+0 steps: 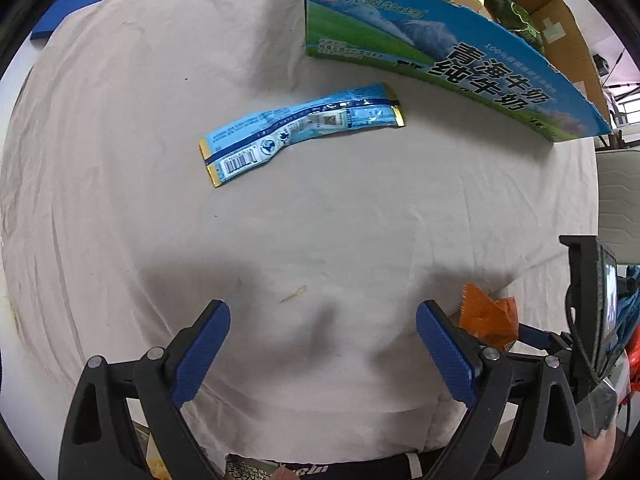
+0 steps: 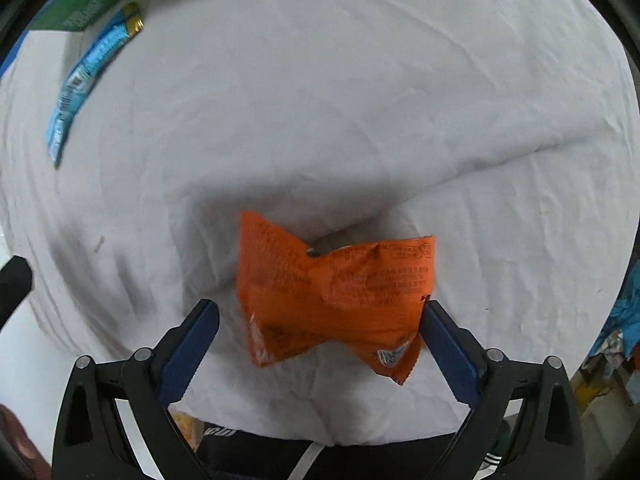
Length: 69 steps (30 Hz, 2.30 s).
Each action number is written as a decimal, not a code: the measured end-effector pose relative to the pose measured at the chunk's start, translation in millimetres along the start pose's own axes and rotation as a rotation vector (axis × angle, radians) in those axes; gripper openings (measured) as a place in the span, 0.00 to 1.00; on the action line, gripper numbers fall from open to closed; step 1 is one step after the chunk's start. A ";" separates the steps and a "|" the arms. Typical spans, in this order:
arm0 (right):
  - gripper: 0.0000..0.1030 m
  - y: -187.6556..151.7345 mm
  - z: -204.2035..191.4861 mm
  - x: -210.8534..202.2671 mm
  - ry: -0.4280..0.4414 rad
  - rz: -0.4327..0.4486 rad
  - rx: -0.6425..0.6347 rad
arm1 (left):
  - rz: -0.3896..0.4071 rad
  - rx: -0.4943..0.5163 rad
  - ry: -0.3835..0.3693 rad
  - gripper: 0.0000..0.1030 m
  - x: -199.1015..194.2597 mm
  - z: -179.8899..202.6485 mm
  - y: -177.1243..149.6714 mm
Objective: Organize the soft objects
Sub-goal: 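Grasp the orange bag on the table with the right gripper, then grasp the blue wrapper strip with the left gripper while the right gripper holds the orange bag, then lower the orange bag into the box with the right gripper while the left gripper carries the blue strip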
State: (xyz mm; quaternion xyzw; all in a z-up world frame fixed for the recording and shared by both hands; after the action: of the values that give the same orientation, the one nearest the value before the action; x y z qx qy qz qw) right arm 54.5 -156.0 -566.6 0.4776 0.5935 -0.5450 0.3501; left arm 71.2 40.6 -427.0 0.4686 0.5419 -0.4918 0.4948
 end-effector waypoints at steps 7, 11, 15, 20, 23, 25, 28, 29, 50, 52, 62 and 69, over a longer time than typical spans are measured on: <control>0.69 -3.6 2.3 -4.8 -0.026 0.044 -0.041 | 0.017 0.022 0.041 0.93 2.0 0.3 6.4; 0.69 -1.5 2.5 -17.4 -0.001 0.067 -0.049 | 0.047 0.059 0.092 0.93 2.5 1.3 23.0; 0.69 8.2 0.3 -35.4 0.027 0.093 -0.050 | 0.072 0.106 0.125 0.93 6.9 0.5 55.8; 0.69 27.9 2.1 -53.1 0.020 0.126 -0.048 | 0.058 0.190 0.151 0.93 24.2 7.4 91.0; 0.69 37.2 -0.1 -60.1 -0.004 0.143 -0.065 | 0.031 0.244 0.169 0.93 39.2 12.6 105.9; 0.69 49.0 -4.6 -66.8 -0.009 0.147 -0.072 | 0.022 0.265 0.180 0.92 48.1 15.1 113.7; 0.69 55.0 -10.1 -68.8 -0.012 0.152 -0.073 | 0.015 0.300 0.168 0.92 56.9 22.1 121.6; 0.69 57.3 -12.2 -69.4 -0.011 0.151 -0.072 | 0.010 0.318 0.164 0.92 59.7 25.1 122.1; 0.69 51.0 -51.0 -85.6 0.021 0.178 -0.091 | 0.025 0.219 0.017 0.19 62.9 58.5 82.2; 0.69 47.2 -50.5 -91.1 0.031 0.194 -0.091 | 0.034 0.164 -0.032 0.19 58.8 56.5 69.6; 0.69 28.2 -45.4 -141.6 0.116 0.298 -0.108 | 0.186 0.055 -0.152 0.18 -4.4 81.0 26.5; 0.69 21.5 -47.8 -210.1 0.193 0.390 -0.135 | 0.339 0.077 -0.239 0.18 -115.1 60.4 73.7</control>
State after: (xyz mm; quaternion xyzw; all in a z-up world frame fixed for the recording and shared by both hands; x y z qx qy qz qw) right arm 142.7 -149.1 -368.9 0.6088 0.5559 -0.3777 0.4216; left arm 157.2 -16.4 -318.9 0.5102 0.3734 -0.4739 0.6129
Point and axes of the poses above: each gripper's, at about its wrist camera, not at the fingertips, and x roughly the way its jaws point, z to its right, y to its top, the point moved 6 cm from there along x, roughly the way its jaws point, and after that the axes turned 5 degrees about y, right-handed, at the moved point
